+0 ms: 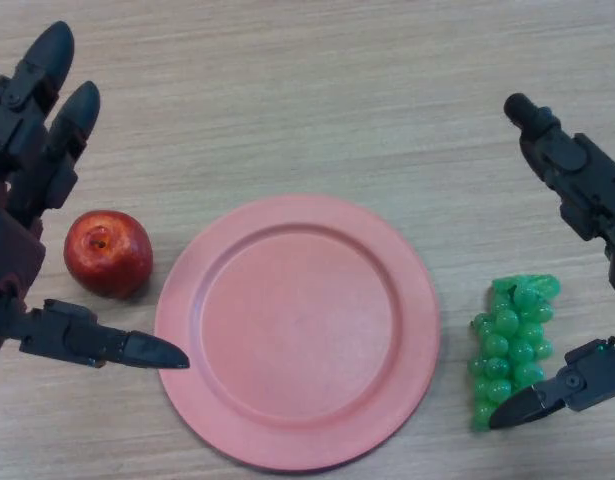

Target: Pick up the green grapes and place it on the plate

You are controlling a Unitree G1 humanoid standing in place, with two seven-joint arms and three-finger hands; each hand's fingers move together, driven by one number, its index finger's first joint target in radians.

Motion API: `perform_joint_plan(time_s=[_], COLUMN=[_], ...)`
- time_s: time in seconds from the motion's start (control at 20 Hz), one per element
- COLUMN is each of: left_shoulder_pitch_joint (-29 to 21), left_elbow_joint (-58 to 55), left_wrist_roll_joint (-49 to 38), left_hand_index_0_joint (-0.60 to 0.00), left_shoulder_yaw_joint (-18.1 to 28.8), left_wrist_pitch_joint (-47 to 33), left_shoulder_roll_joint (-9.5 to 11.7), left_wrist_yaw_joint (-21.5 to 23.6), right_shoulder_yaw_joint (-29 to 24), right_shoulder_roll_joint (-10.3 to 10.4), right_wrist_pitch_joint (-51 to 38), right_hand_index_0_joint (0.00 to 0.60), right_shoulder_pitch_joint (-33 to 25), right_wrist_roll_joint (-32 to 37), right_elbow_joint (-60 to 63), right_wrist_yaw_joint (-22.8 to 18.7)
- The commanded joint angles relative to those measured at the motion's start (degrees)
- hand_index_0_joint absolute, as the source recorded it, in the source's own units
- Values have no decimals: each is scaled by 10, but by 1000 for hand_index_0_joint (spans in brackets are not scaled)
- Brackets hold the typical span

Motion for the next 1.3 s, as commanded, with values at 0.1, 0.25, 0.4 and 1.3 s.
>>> perform_joint_plan(time_s=[0.1, 0.25, 0.4, 1.3], left_shoulder_pitch_joint=[-12, -11, -14, -21], left_elbow_joint=[-25, -16, -10, 53], left_wrist_roll_joint=[4, 9, 8, 30], left_hand_index_0_joint=[0, 0, 0, 0], left_shoulder_yaw_joint=[48, 48, 51, 38], left_wrist_pitch_joint=[-65, -77, -77, -121], left_shoulder_roll_joint=[23, 21, 25, 27], left_wrist_yaw_joint=[18, 24, 28, 39], right_shoulder_yaw_joint=[-24, -22, -28, -32], right_shoulder_roll_joint=[-12, -13, -18, -136], right_wrist_pitch_joint=[-78, -74, -66, -405], right_hand_index_0_joint=[0, 0, 0, 0], right_shoulder_pitch_joint=[-10, -10, -16, -178], right_wrist_roll_joint=[25, 26, 31, -186], right_elbow_joint=[-38, -38, -37, 459], right_wrist_yaw_joint=[-5, 3, 18, 67])
